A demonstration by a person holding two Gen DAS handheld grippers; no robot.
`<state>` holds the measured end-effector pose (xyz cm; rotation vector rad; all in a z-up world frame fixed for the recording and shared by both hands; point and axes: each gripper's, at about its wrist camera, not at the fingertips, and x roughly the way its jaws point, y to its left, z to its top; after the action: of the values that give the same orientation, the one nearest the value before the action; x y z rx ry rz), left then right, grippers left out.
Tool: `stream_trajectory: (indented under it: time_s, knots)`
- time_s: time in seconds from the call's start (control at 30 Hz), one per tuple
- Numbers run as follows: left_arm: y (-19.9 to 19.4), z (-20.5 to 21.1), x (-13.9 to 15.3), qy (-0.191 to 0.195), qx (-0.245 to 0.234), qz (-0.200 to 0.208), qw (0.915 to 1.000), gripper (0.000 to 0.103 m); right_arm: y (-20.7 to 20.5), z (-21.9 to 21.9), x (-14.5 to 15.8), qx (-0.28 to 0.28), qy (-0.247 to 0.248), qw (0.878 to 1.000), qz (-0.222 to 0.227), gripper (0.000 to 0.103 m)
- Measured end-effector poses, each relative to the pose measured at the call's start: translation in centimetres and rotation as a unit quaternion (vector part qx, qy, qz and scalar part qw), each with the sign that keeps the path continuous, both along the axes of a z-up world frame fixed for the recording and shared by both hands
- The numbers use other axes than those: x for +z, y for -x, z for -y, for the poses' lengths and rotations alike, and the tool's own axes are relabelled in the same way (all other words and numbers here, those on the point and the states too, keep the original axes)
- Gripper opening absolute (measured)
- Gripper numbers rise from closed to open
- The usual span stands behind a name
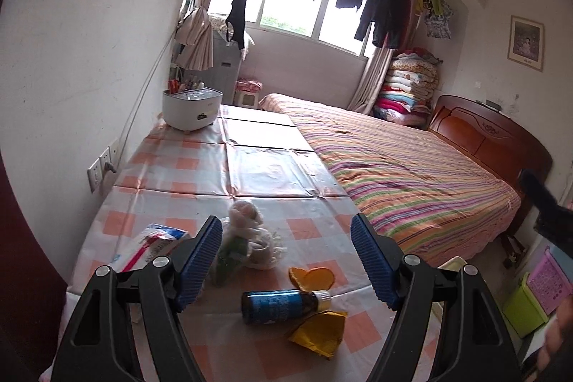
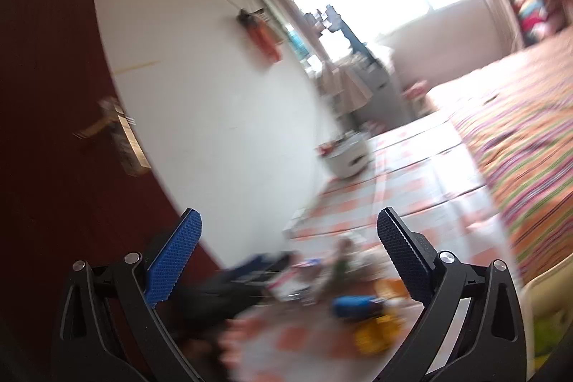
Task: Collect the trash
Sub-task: 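Move both tools back to the remaining trash on the table, then grasp the yellow crumpled wrapper with the right tool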
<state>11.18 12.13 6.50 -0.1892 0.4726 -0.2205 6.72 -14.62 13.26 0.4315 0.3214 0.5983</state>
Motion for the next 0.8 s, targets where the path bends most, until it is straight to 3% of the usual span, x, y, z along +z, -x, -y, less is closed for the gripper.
stream_trajectory:
  time_s: [0.13,0.33,0.57,0.8]
  knots:
    - [0.2,-2.3,-0.9,-0.006,0.027,-0.003,0.9996,0.072,-1.3,0.3,-5.5,-0.032,0.079,0.996,0.01,0.097]
    - [0.4,-3.4,-2.1,-0.045,0.049,0.001,0.9978,0.072,-2.6,-2.2,-12.1,0.004,0.152,0.987,-0.049,0.097]
    - [0.7,-4.3,-2.9,-0.06,0.036,-0.001,0.9975,0.072,-1.8,-5.5,-15.2,0.035,0.232,0.971,-0.056,0.097]
    - [1.1,-6.9,-4.1,-0.022,0.038,-0.029,0.9986,0.072,-3.9,-7.8,-17.5,0.076,0.251,0.96,-0.101,0.097]
